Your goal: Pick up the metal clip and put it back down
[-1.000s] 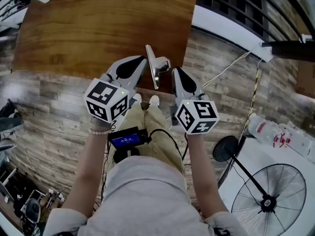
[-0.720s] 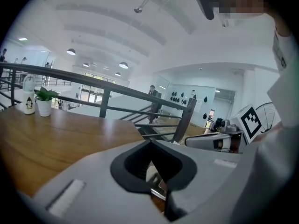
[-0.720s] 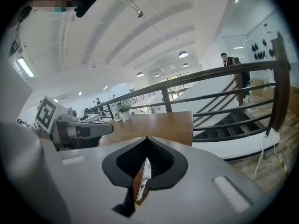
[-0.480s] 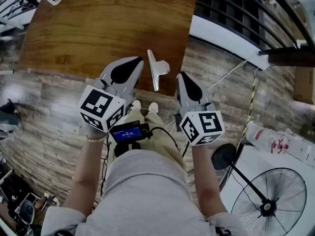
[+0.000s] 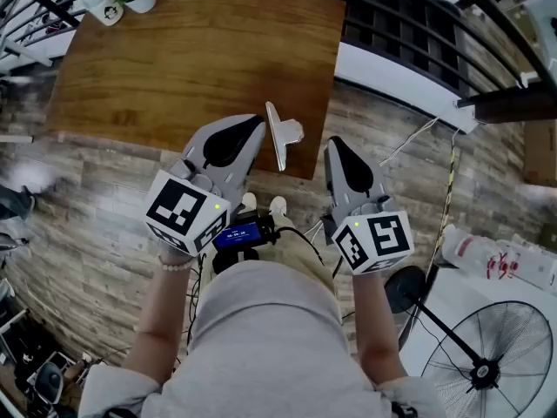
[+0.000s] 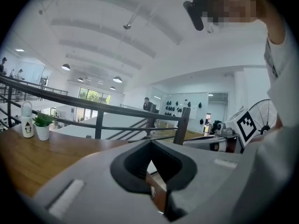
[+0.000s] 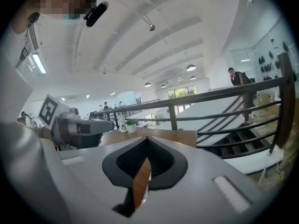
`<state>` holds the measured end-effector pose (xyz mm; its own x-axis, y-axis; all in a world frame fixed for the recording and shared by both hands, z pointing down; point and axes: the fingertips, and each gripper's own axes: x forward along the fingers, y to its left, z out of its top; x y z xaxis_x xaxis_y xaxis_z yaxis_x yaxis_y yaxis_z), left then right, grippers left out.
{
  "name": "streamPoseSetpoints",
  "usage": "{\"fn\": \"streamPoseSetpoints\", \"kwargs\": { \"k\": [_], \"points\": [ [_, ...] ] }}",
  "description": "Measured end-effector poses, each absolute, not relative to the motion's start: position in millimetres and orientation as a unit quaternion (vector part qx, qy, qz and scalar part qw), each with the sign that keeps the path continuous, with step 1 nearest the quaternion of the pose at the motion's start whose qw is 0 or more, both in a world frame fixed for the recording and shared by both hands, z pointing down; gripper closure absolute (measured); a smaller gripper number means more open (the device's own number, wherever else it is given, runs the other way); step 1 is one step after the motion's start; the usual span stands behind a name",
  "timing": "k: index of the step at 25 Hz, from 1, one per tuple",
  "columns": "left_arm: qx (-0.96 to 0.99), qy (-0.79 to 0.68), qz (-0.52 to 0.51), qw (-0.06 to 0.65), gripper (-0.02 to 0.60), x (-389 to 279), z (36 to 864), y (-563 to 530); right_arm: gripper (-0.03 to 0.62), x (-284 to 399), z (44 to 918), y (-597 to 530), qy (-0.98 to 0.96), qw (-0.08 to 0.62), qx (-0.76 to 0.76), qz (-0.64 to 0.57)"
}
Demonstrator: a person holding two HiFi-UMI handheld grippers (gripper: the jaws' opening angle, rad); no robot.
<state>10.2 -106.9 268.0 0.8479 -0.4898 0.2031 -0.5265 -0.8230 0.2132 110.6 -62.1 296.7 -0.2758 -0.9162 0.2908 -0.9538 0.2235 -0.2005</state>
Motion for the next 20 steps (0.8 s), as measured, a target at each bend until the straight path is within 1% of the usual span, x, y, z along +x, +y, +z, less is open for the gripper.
{"fn": "streamPoseSetpoints", "kwargs": {
  "k": [15,20],
  "points": [
    [0.95,-0.285,0.068,0.109,0.58,-6.7,253.3,-103.4,0.572,110.1,272.5,-58.3,-0.791,0.05,0.592,0.143],
    [0.948,-0.286,0.072,0.118,0.581,-10.8,256.5,-96.6,0.572,108.7,270.2,-58.1,-0.792,0.054,0.593,0.136]
  ]
}}
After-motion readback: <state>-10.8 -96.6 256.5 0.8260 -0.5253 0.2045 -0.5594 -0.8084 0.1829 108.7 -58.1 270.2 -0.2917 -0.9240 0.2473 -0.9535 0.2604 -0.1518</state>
